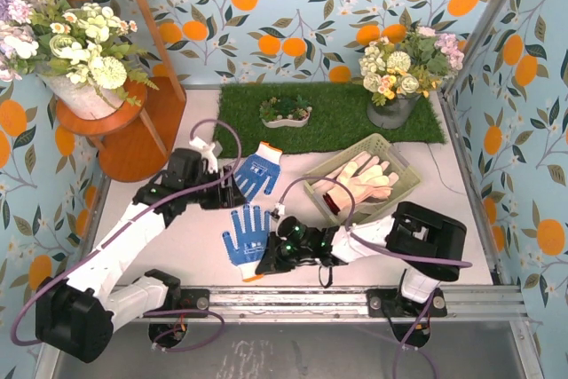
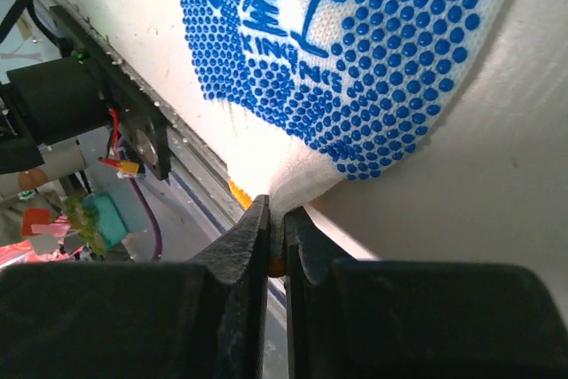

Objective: Put the gloves into the storage basket
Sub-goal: Place the glove at the center of the board.

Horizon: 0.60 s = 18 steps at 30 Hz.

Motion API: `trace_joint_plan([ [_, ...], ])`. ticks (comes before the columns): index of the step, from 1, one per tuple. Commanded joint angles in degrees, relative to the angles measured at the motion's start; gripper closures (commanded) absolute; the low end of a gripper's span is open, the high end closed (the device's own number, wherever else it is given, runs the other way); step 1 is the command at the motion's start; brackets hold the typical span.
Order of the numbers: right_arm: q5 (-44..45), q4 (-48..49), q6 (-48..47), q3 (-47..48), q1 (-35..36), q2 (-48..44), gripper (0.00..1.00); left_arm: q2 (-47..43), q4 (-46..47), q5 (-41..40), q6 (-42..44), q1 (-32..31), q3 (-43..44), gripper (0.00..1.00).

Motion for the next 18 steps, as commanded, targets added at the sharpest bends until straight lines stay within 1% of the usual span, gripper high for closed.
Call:
trace_joint_plan([
  [1, 2.62, 4.44, 3.48, 1.67, 1.18, -0.12, 1.00, -0.62, 5.15, 6.18, -5.68, 0.11, -3.27, 0.39],
  [6, 5.20, 0.61, 5.53, -0.17, 1.31, -1.10, 1.00, 0.24, 6.89, 6.80, -8.56, -0.56, -6.76, 0.46],
  [7, 5.99, -0.31, 5.73, -0.48, 1.31, -1.74, 0.97, 0.49, 7.31, 6.37, -9.18, -0.83, -7.76, 0.48],
  [9, 7.36, -2.06, 5.65, -0.70, 1.31, -3.19, 0.83, 0.83, 9.16, 5.78, -10.88, -1.16, -9.78, 0.53],
  [11, 9.12, -5.41, 4.69, -0.60, 1.63, -5.42, 0.61, 1.24, 12.19, 5.94, -12.29, -1.42, -11.73, 0.56],
  [12, 10.34, -8.01, 3.64, -0.36, 1.65, -6.94, 0.54, 1.77, 13.20, 5.50, -12.54, -1.44, -12.47, 0.57],
  [13, 11.57, -10.93, 2.32, 0.08, 1.66, -9.12, 0.49, 2.39, 14.05, 5.38, -12.60, -1.53, -12.75, 0.57],
  [15, 15.07, -18.30, -0.03, 1.22, 1.44, -12.80, 0.43, 3.93, 15.85, 5.39, -12.68, -1.73, -13.07, 0.57],
  [18, 18.71, -24.71, -2.67, 2.12, -0.11, -17.14, 0.42, 5.67, 18.14, 5.45, -12.96, -2.13, -13.60, 0.58],
])
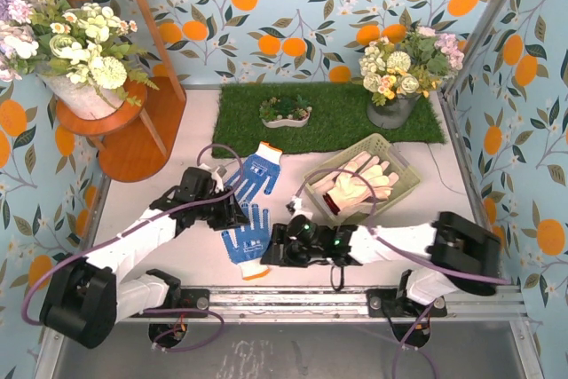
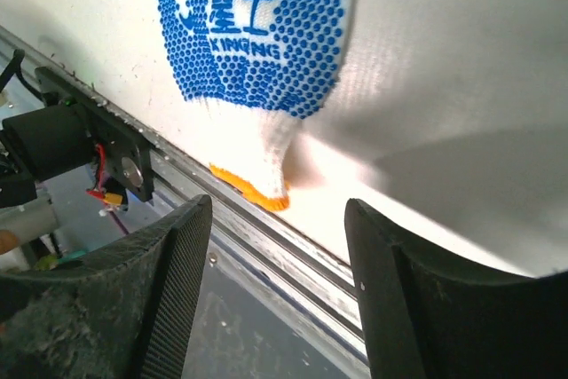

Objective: Put the gloves into the storage basket
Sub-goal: Place the glove at the center of the board, then adjust the glove at the center of the board.

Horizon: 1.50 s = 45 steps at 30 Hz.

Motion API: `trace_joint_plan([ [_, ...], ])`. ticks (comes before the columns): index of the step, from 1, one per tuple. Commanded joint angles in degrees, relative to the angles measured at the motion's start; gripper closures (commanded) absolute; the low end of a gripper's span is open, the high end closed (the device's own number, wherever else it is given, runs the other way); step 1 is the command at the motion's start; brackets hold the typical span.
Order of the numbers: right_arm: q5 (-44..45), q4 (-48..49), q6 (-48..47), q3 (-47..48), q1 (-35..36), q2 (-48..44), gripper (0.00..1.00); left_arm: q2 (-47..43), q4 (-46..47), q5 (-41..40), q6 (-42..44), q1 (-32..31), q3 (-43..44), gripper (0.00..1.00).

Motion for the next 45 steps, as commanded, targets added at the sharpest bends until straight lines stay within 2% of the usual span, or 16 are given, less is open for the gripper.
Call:
trace_joint_plan([
  [1, 8.39, -12.42, -5.40, 2.80, -2.03, -6.48, 0.42, 1.73, 8.63, 0.39, -1.15, -0.78, 0.03, 0.59],
  [6, 8.27, -13.81, -9.93, 4.81, -6.01, -6.50, 0.46, 2.62, 10.91, -0.98, -0.15, -0.77, -0.74, 0.62],
  [10, 5.39, -9.95, -12.13, 6.06, -8.60, -5.44, 0.47, 3.50, 12.19, -2.34, 0.12, -0.81, -0.70, 0.62],
  [20, 0.95, -7.40, -13.38, 13.84, -8.58, 8.82, 0.52, 4.23, 9.83, -7.89, 2.08, -0.80, 0.91, 0.65],
  [27, -1.29, -4.92, -12.33, 14.33, -8.66, 13.13, 0.58, 7.75, 12.95, -7.75, 2.81, -0.79, -1.13, 0.70],
  [30, -1.32, -5.39, -12.29, 15.20, -8.58, 14.73, 0.63, 11.72, 15.00, -6.40, 3.34, -0.78, -0.98, 0.72],
  [33, -0.24, -6.23, -11.71, 15.64, -8.38, 15.53, 0.73, 13.48, 17.18, -5.81, 2.80, -0.73, -1.89, 0.76],
  [41, 6.09, -12.02, -10.86, 13.21, -8.15, 11.56, 0.93, 18.40, 23.65, -1.95, 2.26, -0.76, -3.44, 0.77],
  [45, 7.34, -13.49, -9.87, 8.72, -10.15, 7.09, 0.95, 21.31, 26.15, 0.45, 2.37, -0.87, -1.82, 0.77],
])
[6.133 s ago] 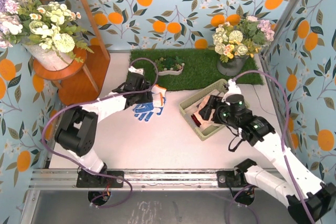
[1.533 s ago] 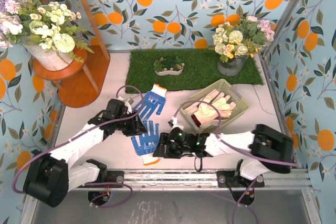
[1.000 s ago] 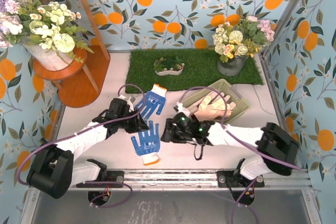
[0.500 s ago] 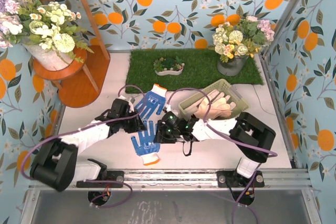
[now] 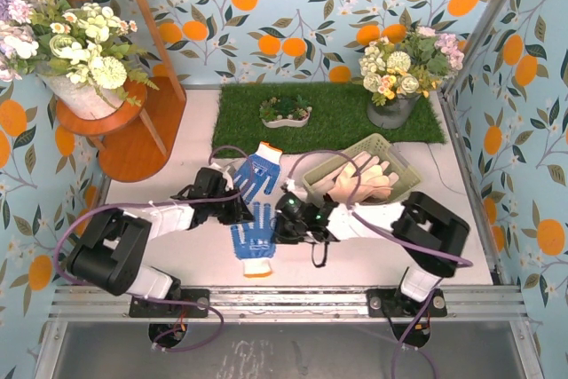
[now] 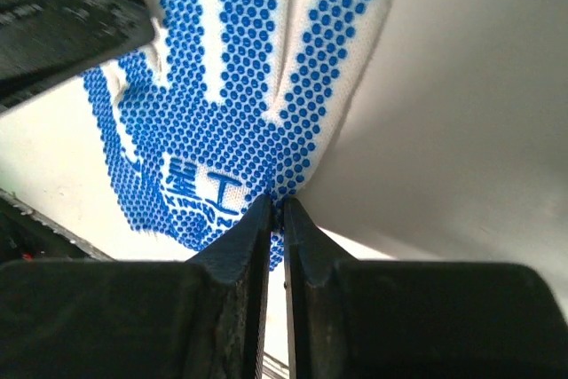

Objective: Put the gloves into the storage basket
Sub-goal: Adjust the glove at the center of the board.

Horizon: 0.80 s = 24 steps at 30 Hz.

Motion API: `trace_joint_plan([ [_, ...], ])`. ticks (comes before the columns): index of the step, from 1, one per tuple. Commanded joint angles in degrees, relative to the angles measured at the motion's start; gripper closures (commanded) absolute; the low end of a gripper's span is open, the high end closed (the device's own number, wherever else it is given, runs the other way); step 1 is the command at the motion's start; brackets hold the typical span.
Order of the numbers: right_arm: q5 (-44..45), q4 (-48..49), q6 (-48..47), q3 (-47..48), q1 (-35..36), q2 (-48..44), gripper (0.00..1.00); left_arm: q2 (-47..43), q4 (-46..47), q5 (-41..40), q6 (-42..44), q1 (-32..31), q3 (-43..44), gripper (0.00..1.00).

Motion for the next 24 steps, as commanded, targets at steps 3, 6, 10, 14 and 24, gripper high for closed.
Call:
trace_joint_plan([
  [3, 4.95, -7.19, 0.53, -5.38, -3.20, -8.19, 0.95, 4.80, 8.20, 4.82, -0.52, -0.44, 1.24, 0.77],
  [6, 5.49, -8.80, 0.20, -6.52, -4.42, -10.56, 0.96, 7.15, 9.94, 8.03, -0.56, -0.47, 2.84, 0.72],
  [10, 5.41, -8.94, -0.10, -6.57, -4.84, -11.66, 0.95, 7.27, 8.56, 8.67, 0.45, -0.45, 6.98, 0.64],
  [14, 4.85, -6.62, 1.07, -6.49, -4.48, -10.86, 0.95, 4.06, 2.20, 3.05, 4.79, -0.14, 13.28, 0.51],
  [24, 4.61, -0.69, 0.99, -5.38, -3.77, -9.57, 0.80, 8.44, -9.27, -15.22, 16.44, 0.75, 28.93, 0.38],
])
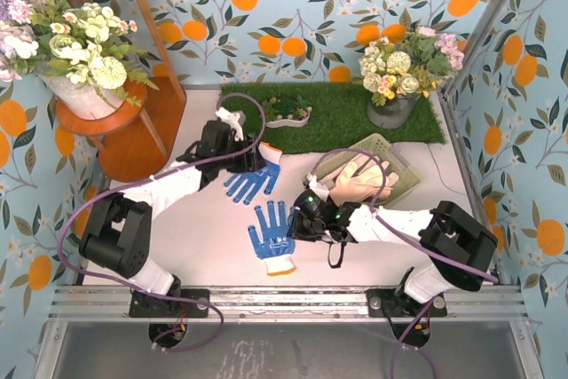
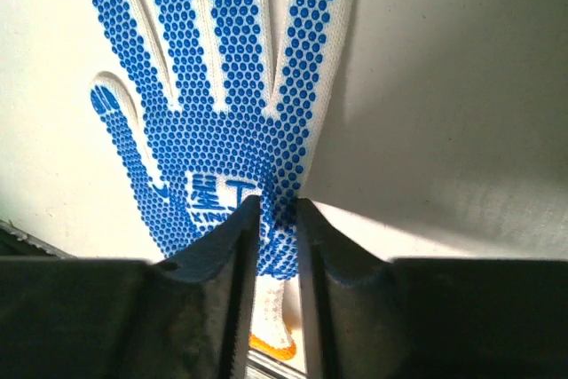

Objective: Put the gloves into the storage basket
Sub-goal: Adjust the glove at the center of the board, then pick up the glove from the center of the board.

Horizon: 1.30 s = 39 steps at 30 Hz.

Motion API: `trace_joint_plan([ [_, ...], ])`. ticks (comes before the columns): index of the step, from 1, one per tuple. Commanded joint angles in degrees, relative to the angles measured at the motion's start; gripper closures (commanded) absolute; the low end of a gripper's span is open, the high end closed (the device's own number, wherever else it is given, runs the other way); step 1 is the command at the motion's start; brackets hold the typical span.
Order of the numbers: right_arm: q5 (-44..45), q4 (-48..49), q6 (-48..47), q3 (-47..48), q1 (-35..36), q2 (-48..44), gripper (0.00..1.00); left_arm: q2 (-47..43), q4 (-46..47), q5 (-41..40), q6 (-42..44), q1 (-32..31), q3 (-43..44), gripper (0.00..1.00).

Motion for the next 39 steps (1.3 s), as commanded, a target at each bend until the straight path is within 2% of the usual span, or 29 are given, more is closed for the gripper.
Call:
trace_joint_plan([
  [1, 1.08, 3.47, -0.77, 1.77, 0.15, 0.37, 0.76, 2.59, -6.70, -10.28, 7.90, 0.64, 6.06, 0.38],
  [6, 1.60, 1.57, -2.89, 2.90, -0.08, -2.11, 0.57, 3.96, -8.19, -15.14, 9.69, 2.08, 6.18, 0.37],
  [15, 2.36, -1.48, -4.76, 1.89, -0.16, -11.48, 0.44, 11.22, -3.89, -15.41, 9.46, 3.36, 6.56, 0.48],
  [19, 2.56, -2.69, -5.76, 2.00, -0.24, -14.78, 0.42, 15.32, -2.29, -13.80, 9.05, 3.60, 8.13, 0.52],
  [25, 3.17, -3.47, -6.29, 2.11, -0.19, -16.02, 0.40, 18.50, -0.87, -14.23, 10.02, 3.62, 10.14, 0.52],
  [30, 1.96, -1.73, -5.99, 1.46, -0.23, -14.51, 0.40, 20.31, -0.40, -13.47, 11.49, 3.51, 10.45, 0.43],
  [32, 1.70, -1.57, -6.07, 1.70, -0.25, -13.93, 0.40, 21.29, -1.05, -13.81, 12.02, 3.47, 10.68, 0.43],
  [35, 1.95, -1.48, -6.12, 1.94, -0.25, -13.77, 0.39, 21.64, -2.47, -18.07, 12.04, 2.63, 10.20, 0.50],
  [39, 2.73, -1.96, -6.07, 1.87, -0.33, -14.52, 0.40, 19.92, -4.51, -24.89, 10.79, 0.04, 8.09, 0.66],
])
